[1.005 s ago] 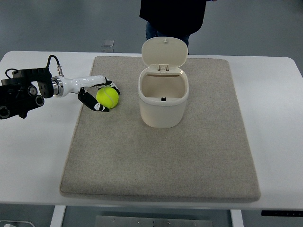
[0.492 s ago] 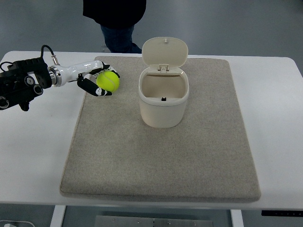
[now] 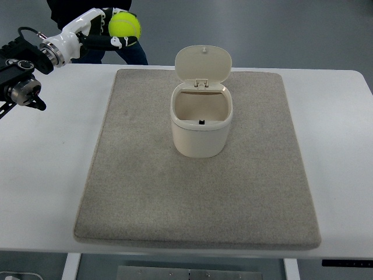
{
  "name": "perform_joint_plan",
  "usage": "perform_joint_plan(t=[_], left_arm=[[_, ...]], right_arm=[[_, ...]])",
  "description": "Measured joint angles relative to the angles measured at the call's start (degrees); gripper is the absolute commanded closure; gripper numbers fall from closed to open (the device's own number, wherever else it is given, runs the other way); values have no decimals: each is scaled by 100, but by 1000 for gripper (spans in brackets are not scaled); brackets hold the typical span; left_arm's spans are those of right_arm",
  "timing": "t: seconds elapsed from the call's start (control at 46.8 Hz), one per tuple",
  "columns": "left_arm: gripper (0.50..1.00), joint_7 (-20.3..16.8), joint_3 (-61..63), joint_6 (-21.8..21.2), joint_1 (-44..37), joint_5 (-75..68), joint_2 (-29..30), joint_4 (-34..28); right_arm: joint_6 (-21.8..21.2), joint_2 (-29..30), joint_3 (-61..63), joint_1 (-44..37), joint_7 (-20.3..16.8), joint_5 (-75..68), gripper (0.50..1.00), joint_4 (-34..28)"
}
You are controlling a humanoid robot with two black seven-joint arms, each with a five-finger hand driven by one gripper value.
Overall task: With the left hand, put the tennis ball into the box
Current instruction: 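Lift the tennis ball with the left hand up and away from the mat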
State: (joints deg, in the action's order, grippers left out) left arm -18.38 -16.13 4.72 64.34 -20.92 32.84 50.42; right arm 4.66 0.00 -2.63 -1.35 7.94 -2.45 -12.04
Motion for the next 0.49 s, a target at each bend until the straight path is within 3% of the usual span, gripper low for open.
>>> perform_joint_plan(t=[0.492], left_arm=[[1000,1,-2637,189,-7,1389,-756,105]], right_arm=[[0,0,0,-1,0,-2,562,-3]])
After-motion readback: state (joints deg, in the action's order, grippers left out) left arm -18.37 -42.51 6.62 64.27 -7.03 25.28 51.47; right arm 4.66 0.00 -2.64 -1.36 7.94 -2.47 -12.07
